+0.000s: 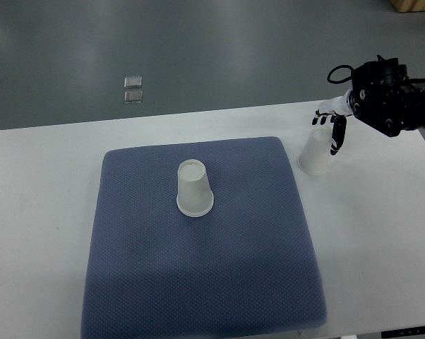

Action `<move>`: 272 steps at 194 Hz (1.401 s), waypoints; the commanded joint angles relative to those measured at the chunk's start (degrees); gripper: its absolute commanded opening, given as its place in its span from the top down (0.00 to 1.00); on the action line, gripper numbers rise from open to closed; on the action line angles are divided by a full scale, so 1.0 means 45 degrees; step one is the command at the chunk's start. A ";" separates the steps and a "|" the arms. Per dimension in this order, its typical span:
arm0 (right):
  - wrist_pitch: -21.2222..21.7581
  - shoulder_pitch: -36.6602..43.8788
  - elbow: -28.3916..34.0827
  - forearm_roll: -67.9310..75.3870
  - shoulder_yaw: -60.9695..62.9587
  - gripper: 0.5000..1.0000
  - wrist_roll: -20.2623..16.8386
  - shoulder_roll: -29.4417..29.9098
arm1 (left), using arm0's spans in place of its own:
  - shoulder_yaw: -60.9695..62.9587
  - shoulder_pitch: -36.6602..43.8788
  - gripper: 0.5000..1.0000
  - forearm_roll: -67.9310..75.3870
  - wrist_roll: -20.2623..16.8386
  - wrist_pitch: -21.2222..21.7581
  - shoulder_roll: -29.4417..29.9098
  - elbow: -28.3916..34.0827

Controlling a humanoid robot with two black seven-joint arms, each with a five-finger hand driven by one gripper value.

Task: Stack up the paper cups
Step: 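Close the right hand fingers around the white cup, then lift the cup and carry it above the cup on the mat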

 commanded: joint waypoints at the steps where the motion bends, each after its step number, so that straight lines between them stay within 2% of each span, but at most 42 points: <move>1: -0.0006 -0.0125 -0.0167 0.0004 -0.0020 0.16 -0.0001 0.0041 | 0.0001 0.0021 0.00 0.0000 0.0002 0.0000 0.0000 0.0017; 26: -0.0006 -0.0282 -0.0323 0.0004 0.0000 0.20 -0.0001 0.0041 | 0.0001 0.0060 0.00 0.0000 0.0002 0.0000 0.0000 -0.0002; 53: -0.0064 -0.0262 -0.0323 0.0043 0.0020 0.32 -0.0001 0.0041 | 0.0001 0.0060 0.00 0.0000 0.0002 0.0000 0.0000 -0.0002; 168: -0.0123 -0.0242 -0.0343 0.0316 0.0195 0.32 -0.0001 0.0315 | 0.0020 0.0060 0.00 0.0000 0.0002 0.0000 0.0000 -0.0002; 191: -0.0162 -0.0262 -0.0343 0.0316 0.0195 0.44 -0.0001 0.0315 | 0.0020 0.0060 0.00 0.0000 0.0002 0.0000 0.0000 -0.0002; 209: -0.0142 -0.0262 -0.0343 0.0316 0.0195 0.61 -0.0001 0.0315 | 0.0001 0.0060 0.00 0.0000 0.0002 0.0000 0.0000 -0.0002; 223: -0.0123 -0.0242 -0.0343 0.0316 0.0195 0.68 -0.0001 0.0315 | 0.0020 0.0060 0.00 0.0000 0.0002 0.0000 0.0000 -0.0002; 272: 0.0268 0.0519 -0.0167 0.0258 0.0176 0.70 -0.0001 0.0334 | 0.0020 0.0060 0.00 0.0000 0.0002 0.0000 0.0000 -0.0002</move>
